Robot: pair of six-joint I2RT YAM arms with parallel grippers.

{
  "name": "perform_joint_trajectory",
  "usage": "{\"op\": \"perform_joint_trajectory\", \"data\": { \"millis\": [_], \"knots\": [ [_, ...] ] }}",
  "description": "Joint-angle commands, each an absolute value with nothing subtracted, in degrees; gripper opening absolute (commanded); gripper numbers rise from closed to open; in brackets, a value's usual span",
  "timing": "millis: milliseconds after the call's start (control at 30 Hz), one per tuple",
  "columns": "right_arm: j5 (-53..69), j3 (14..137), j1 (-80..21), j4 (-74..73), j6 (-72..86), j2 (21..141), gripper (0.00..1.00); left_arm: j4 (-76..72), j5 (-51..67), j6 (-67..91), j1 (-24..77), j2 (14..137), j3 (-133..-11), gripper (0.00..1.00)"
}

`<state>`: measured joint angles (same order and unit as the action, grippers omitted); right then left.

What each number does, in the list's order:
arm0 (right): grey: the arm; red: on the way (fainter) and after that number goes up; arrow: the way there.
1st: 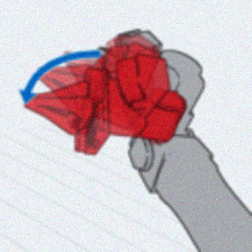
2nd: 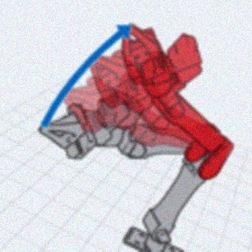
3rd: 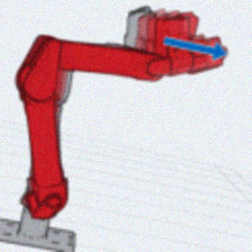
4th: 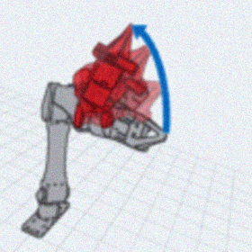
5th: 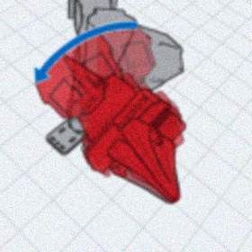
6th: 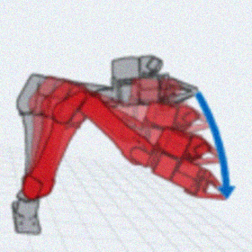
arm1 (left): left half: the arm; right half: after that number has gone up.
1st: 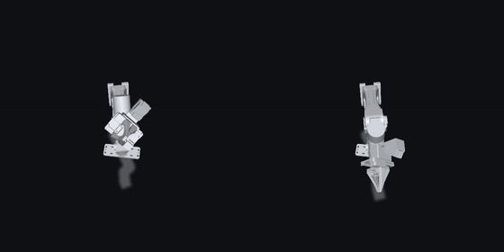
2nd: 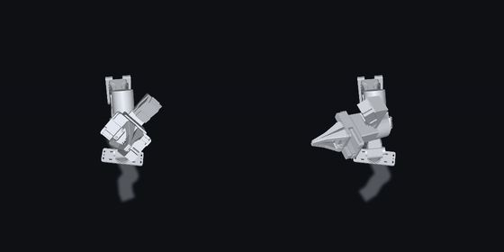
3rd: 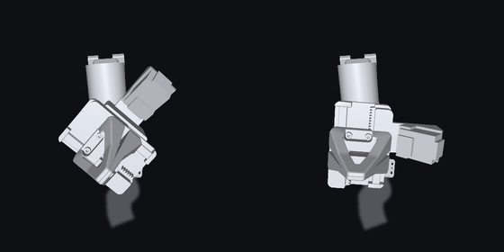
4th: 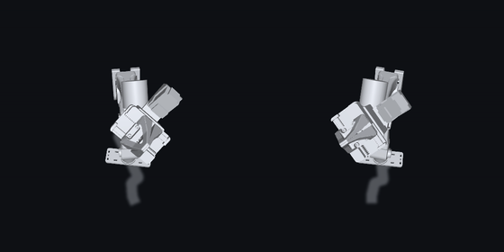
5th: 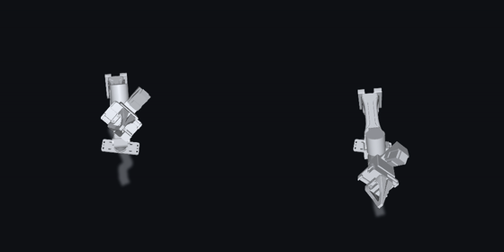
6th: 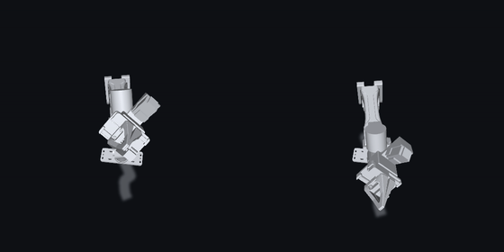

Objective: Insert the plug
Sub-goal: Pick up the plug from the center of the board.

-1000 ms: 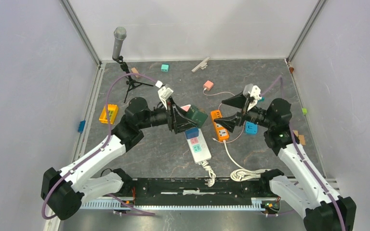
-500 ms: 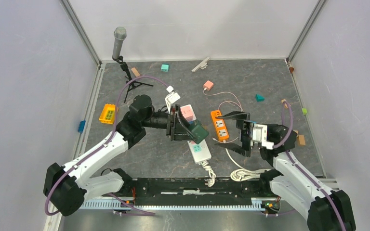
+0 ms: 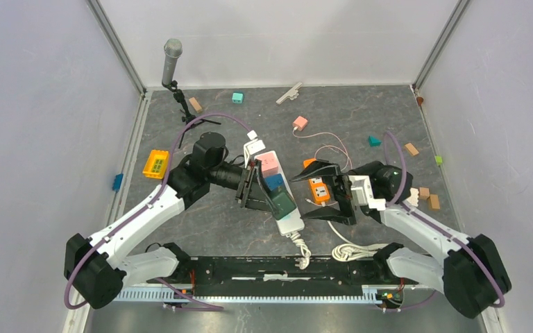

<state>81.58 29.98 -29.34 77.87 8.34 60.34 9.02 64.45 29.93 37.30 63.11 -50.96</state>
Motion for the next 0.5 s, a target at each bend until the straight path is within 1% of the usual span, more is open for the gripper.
{"op": "perform_joint_trajectory", "data": {
  "millis": [0,67,167,467],
  "knots": [
    [84.65,34.97,-32.35,86.19,13.84,65.04,0.99,10.28,67.59,27.72,37.18,62.77,-53.85,0.4],
    [85.53,36.29,-33.95,86.83,14.6,67.15,0.96,10.28,67.72,27.82,37.22,62.62,-54.01,0.39],
    [86.12,37.65,-35.76,88.2,15.72,70.03,0.94,10.28,67.76,27.96,37.2,62.41,-54.32,0.39],
    [86.24,40.63,-40.27,95.46,21.01,77.97,0.84,10.26,68.03,28.52,37.35,61.81,-54.94,0.38]
  ]
}}
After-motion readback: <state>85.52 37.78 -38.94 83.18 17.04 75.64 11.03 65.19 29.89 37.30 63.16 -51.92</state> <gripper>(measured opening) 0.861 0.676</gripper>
